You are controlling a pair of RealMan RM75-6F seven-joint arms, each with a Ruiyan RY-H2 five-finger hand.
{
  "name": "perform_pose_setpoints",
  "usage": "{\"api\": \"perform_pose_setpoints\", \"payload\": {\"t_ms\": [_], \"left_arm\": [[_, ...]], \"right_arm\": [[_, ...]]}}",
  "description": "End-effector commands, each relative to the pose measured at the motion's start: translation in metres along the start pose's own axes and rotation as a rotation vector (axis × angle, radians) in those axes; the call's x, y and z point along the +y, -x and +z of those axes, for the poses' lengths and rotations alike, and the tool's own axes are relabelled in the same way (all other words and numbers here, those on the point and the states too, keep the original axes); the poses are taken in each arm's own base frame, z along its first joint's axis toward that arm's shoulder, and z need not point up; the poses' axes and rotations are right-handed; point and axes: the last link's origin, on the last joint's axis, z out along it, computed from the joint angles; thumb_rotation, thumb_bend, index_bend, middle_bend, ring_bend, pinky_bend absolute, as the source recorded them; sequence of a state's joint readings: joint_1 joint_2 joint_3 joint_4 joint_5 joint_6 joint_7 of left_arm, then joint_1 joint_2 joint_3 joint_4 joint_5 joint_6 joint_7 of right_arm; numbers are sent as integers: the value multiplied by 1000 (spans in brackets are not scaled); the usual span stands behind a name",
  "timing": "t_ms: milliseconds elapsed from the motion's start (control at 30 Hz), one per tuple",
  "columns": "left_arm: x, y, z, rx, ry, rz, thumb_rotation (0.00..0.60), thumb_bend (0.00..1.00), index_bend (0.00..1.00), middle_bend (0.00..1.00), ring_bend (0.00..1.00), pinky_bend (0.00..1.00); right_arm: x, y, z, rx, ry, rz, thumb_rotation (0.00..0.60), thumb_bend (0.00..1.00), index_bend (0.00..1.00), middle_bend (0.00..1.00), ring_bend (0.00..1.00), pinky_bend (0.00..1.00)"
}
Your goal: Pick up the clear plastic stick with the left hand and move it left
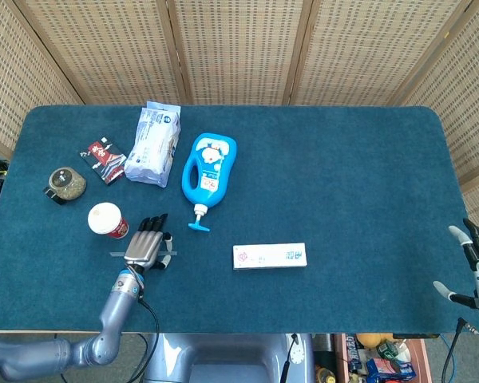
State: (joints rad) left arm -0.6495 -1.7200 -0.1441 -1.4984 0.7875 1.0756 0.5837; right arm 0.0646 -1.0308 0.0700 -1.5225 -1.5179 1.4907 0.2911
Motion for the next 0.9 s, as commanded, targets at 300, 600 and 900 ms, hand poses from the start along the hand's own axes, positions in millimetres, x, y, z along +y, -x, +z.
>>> {"api": "perform_pose_setpoints", "payload": {"t_ms": [300,600,900], "left_arm": [[10,-19,-17,26,92,-123,600,389,577,0,0,0],[23,-80,-58,147,293,-343,600,446,577,0,0,0],[6,-138,-90,226,532,-679,600,459,577,0,0,0]], "right_arm": [[-1,1,0,-2,-4,-2,600,0,0,0,0,0],[-4,3,-1,-9,-11,-8,600,0,0,0,0,0],[-4,4,-1,-9,-7,-14,600,0,0,0,0,0]]}}
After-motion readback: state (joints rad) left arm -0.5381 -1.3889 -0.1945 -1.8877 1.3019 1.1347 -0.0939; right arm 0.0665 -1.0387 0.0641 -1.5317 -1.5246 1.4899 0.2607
